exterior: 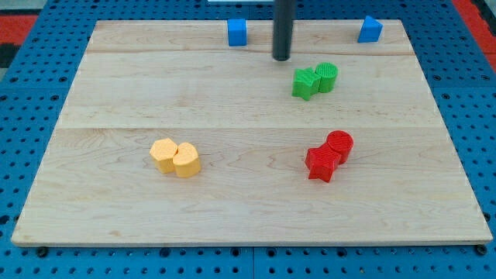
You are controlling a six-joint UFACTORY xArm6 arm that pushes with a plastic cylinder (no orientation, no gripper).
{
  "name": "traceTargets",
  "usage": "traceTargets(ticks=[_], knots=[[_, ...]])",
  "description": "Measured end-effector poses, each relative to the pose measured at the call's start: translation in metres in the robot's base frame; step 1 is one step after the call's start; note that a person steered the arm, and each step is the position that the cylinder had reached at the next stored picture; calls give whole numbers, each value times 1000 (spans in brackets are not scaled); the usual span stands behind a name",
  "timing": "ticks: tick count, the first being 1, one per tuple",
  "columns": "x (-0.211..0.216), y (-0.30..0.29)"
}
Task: Point your arm at top right
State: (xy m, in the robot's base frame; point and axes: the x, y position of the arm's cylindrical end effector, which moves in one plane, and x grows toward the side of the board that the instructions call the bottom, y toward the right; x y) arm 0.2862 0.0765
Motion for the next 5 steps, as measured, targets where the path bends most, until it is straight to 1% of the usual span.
traceTargets(ticks=[2,3,4,5], knots=[[-1,126],[-16,184],[-62,207],[-95,206]])
